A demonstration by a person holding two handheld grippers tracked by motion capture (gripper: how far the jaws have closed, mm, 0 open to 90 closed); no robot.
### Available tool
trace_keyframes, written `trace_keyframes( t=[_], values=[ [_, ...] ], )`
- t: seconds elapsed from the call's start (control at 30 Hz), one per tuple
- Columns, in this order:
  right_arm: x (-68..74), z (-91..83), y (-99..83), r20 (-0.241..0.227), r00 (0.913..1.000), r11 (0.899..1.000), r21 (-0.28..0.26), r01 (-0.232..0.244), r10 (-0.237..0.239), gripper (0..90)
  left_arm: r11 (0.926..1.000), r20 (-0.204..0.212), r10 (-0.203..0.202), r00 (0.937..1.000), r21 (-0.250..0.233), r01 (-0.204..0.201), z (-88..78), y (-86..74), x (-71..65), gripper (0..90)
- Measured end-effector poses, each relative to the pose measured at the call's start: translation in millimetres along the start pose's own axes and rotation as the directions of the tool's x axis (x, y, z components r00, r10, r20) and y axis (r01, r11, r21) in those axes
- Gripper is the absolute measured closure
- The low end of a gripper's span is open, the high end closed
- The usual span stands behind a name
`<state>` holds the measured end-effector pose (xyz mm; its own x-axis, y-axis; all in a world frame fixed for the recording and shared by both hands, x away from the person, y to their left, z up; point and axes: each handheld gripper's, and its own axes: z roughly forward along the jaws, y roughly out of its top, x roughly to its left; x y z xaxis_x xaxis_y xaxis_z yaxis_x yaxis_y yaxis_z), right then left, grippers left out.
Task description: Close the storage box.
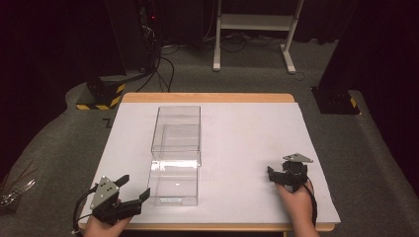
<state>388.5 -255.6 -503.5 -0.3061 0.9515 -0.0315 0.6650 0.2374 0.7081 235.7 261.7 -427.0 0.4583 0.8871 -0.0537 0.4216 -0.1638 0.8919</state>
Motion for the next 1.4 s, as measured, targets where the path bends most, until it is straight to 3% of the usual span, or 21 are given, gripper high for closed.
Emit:
trace_keyframes(
  t=[0.57, 0.9, 1.1, 1.4],
  values=[
    [0.0, 0.0, 0.0, 0.001, 1.0000, 1.000, 0.000, -0.002, 0.002, 12.9, 0.9979, 0.031, 0.039, 0.9988, 0.050, -0.041, 11.7, -9.7, -7.5, 14.6],
    [0.0, 0.0, 0.0, 0.000, 1.0000, 1.000, 0.000, -0.002, 0.002, 13.0, 0.9986, 0.056, 0.038, 0.9977, 0.035, -0.040, 16.3, -12.4, -5.6, 14.2],
    [0.0, 0.0, 0.0, 0.000, 1.0000, 1.000, 0.000, -0.002, 0.002, 13.0, 0.9988, 0.047, 0.040, 0.9981, 0.028, -0.041, 19.4, -11.3, -6.4, 14.6],
    [-0.1, 0.0, 0.0, 0.000, 1.0000, 1.000, -0.001, -0.001, 0.001, 13.0, 0.9978, 0.056, 0.045, 0.9975, 0.046, -0.047, 17.9, -15.6, -8.0, 15.1]
  ],
)
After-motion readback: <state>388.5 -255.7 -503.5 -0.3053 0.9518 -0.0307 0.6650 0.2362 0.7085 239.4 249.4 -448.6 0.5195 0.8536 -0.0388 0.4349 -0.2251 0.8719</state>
